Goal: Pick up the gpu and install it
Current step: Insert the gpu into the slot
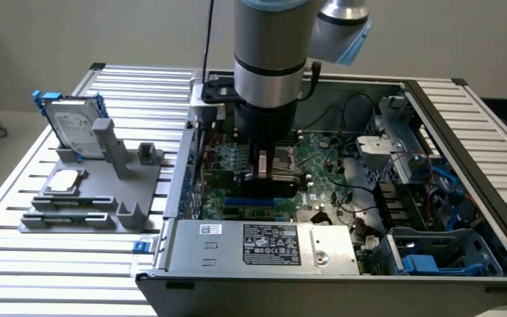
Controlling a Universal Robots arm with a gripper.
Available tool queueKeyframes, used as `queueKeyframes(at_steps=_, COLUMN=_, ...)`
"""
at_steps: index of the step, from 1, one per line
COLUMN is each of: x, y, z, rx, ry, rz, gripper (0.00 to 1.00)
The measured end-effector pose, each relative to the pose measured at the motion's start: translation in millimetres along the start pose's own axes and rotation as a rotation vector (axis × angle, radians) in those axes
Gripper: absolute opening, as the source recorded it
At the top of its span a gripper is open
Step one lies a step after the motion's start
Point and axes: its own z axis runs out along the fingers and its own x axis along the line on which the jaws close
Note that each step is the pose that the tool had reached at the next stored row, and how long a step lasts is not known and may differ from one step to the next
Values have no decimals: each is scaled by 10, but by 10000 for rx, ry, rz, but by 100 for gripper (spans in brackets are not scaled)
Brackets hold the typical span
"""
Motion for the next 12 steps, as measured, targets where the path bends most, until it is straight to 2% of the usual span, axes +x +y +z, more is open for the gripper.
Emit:
queueKeyframes(at_steps=4, x=6, y=0, z=22, rx=-31, ry=-19, rz=2, gripper=26)
queueKeyframes(at_steps=12, x=12, y=0, z=46, rx=-132, ry=-46, rz=10, gripper=26)
